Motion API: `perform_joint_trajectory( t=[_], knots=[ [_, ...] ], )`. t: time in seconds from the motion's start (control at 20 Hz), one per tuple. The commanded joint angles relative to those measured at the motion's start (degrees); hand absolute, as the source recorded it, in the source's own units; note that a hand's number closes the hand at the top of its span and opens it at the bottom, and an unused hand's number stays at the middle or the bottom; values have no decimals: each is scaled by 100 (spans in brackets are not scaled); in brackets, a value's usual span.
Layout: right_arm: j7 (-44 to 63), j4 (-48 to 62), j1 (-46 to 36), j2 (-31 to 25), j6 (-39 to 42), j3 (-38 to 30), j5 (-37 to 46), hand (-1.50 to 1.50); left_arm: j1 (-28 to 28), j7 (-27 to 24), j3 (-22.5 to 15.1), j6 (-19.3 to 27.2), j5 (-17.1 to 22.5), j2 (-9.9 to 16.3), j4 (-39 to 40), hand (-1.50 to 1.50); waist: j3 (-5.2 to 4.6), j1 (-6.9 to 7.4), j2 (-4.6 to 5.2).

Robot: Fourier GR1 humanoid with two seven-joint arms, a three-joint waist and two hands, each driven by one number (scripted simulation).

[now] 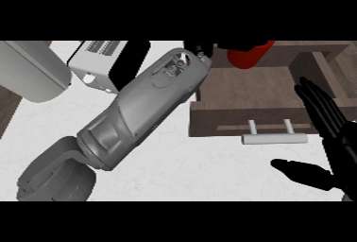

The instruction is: Pick up the can, place it into the drawer and close the drawer

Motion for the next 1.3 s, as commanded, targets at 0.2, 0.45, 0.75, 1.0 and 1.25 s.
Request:
perform_joint_trajectory(
  t=[0.2,0.45,0.75,1.0,1.25],
  knots=[
    [81,1679,-646,158,-715,591,1624,-150,211,31,205,-162,-180,153,-83,-150,-1,181,-22],
    [-272,2901,-991,553,-1695,260,1593,-150,203,907,26,-94,-418,693,-775,-150,2,296,-71],
    [-658,3816,-1012,576,-2358,-4,1611,-150,707,1388,-82,-59,-655,1296,-1796,-150,0,304,-92],
    [-388,4838,-2017,597,-2334,-129,2002,-150,905,1784,-189,-100,-798,1729,-2436,-150,1,420,-76],
    [-638,5897,-2439,551,-3196,-397,2268,-150,1364,1858,-117,-326,-803,2103,-2819,-150,4,429,-31]
  ],
)
